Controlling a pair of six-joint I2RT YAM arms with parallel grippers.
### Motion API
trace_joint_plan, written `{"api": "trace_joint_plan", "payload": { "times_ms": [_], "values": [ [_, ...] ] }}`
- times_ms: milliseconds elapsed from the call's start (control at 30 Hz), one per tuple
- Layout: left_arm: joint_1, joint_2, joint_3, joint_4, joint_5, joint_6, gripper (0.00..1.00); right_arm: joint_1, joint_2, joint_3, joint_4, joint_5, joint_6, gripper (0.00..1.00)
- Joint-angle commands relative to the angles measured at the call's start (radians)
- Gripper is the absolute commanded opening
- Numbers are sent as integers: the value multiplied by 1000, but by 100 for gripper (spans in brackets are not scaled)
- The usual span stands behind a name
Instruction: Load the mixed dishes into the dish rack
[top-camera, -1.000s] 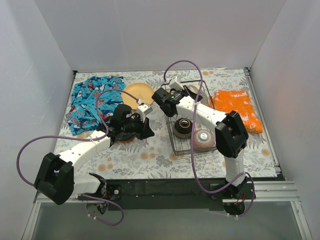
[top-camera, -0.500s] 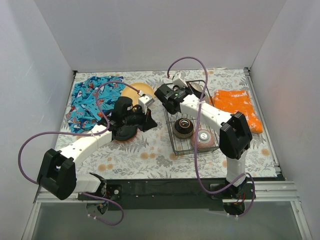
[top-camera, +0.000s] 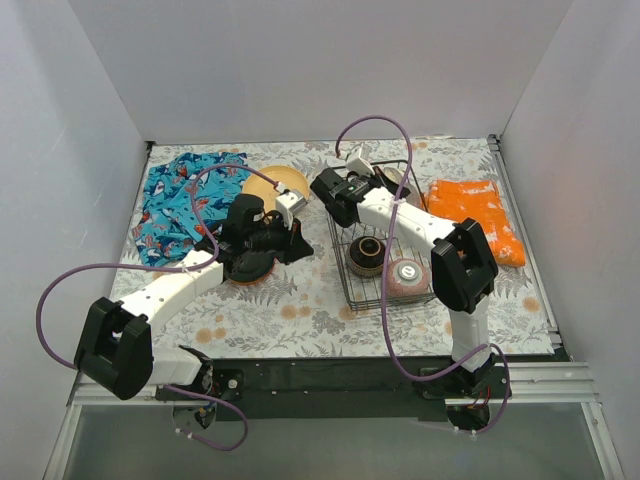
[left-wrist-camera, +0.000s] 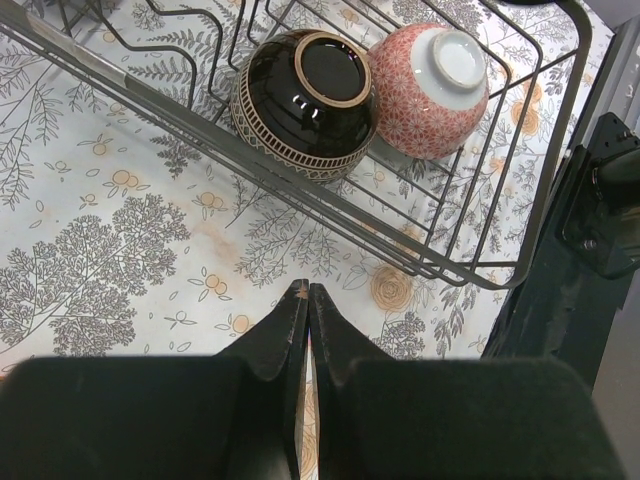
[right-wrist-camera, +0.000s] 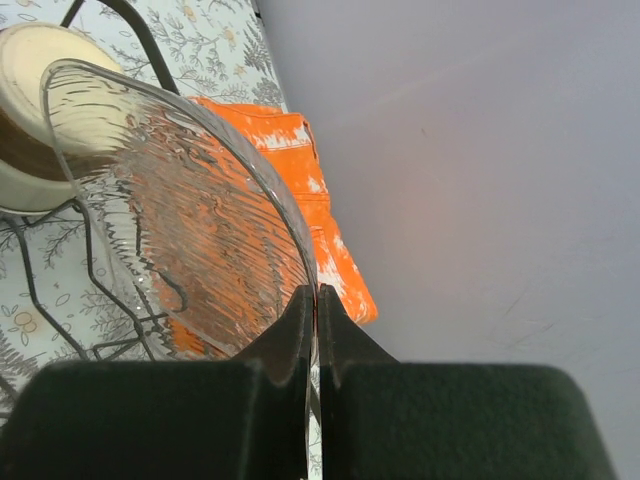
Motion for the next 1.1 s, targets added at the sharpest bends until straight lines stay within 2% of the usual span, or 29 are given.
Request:
{"api": "trace_joint_plan", "payload": {
  "times_ms": [0,133,267,333,367,400,467,500,533,633,733,800,900,1067],
  "values": [
    [12,-14,2,23,17,10,0,16,-1,-13,41,269,-9,1],
    [22,-25,-4,23,9,21,0,17,-7,-56,50,260,-15,1],
    [23,-34,-13,10,6,24,0,39,-78,-145,59,181,-55,1],
    [25,-35,-13,9,8,19,0,72,-113,-218,61,151,-67,9],
    [25,-35,-12,10,11,18,0,86,-139,-234,62,143,-69,17],
    [25,-34,-10,10,11,16,0,106,-147,-237,62,137,-75,29],
    [25,-25,2,10,11,10,0,138,-150,-199,64,135,-70,42],
    [25,-22,7,10,11,9,0,148,-145,-147,63,137,-73,52],
    [25,-17,11,9,12,4,1,155,-139,-112,62,129,-78,56],
    [25,-2,39,1,5,12,17,178,-118,3,62,80,-104,63],
    [32,15,69,-33,-107,12,42,194,-115,69,66,-2,-131,70],
    [55,23,70,-60,-202,-13,59,197,-125,83,66,-73,-145,79],
    [155,40,77,-114,-218,-4,62,195,-147,93,55,-240,-151,86],
    [268,61,94,-240,-230,56,64,180,-188,131,32,-562,-173,81]
  ]
}}
